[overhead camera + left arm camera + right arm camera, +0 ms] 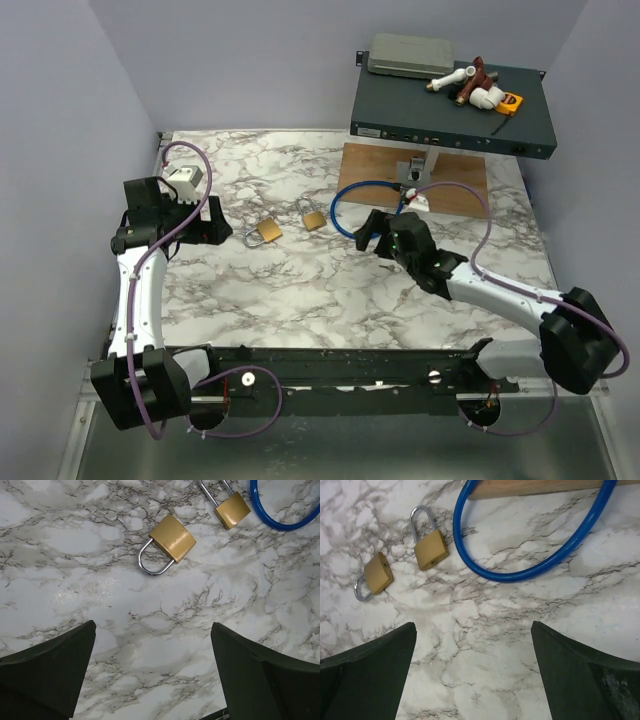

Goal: Unlock with the key
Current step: Move the lock to the center of the board.

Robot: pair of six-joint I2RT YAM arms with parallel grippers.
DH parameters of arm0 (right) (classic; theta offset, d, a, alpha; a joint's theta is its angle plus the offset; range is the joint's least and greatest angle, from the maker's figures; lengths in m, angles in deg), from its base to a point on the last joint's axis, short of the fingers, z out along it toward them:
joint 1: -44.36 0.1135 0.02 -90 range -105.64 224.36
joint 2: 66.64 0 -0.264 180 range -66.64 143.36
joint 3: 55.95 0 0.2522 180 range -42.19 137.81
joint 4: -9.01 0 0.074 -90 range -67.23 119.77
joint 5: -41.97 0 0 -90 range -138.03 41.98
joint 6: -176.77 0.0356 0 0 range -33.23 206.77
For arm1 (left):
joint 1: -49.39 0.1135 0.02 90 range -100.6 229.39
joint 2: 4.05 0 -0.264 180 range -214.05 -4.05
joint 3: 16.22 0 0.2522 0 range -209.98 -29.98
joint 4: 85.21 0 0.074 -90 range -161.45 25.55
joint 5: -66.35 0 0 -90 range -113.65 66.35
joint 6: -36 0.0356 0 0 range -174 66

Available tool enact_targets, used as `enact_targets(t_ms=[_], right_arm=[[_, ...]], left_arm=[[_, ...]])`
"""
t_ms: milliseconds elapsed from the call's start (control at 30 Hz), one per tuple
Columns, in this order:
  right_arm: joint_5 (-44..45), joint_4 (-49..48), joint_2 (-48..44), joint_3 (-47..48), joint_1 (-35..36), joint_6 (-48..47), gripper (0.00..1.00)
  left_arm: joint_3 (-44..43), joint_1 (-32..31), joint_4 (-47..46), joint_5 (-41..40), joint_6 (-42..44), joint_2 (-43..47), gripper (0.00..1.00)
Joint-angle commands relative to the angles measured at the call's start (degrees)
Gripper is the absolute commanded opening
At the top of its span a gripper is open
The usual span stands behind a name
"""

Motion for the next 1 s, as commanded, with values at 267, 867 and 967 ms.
enact_targets(t_ms=[267,867,967], right_arm=[[5.38,4.5,19.27,19.66,10.5,-10.62,1.0],[2.73,11.35,41.59,41.23,11.23,-14.97,0.9],[3.25,12.66,46.22,47.91,11.29,-16.29,0.88]], left_arm=[[-3.53,0.39,4.22,1.11,1.5,-3.18,0.99],[-3.12,0.21,11.44,2.68,7.76,-4.77,0.99],[-2.89,0.12,12.24,2.44,8.83,-4.21,0.99]])
